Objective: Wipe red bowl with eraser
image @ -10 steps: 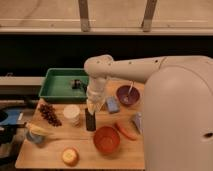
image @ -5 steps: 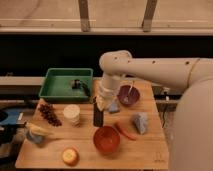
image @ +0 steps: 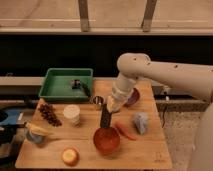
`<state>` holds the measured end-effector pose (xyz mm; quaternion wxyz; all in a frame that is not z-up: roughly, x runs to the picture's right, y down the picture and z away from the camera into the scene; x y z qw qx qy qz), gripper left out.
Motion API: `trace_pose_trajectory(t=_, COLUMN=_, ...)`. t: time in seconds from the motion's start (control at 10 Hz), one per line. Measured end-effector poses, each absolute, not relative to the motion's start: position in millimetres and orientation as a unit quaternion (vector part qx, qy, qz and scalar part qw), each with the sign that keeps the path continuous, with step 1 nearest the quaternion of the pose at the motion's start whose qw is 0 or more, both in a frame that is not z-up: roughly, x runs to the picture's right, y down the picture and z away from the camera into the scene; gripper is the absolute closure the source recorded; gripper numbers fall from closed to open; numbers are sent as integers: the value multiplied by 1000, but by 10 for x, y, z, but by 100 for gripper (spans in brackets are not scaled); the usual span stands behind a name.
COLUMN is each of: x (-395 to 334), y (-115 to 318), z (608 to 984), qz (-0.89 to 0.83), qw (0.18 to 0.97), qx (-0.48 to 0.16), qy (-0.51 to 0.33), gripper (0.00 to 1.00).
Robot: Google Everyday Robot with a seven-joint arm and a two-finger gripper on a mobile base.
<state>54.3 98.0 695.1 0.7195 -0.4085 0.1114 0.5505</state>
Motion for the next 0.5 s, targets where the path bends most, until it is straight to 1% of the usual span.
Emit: trace_pose_trajectory(t=0.5, x=614, y=1468, z=7030, qz=558, qw=689, qx=-440, qy=143, gripper=100)
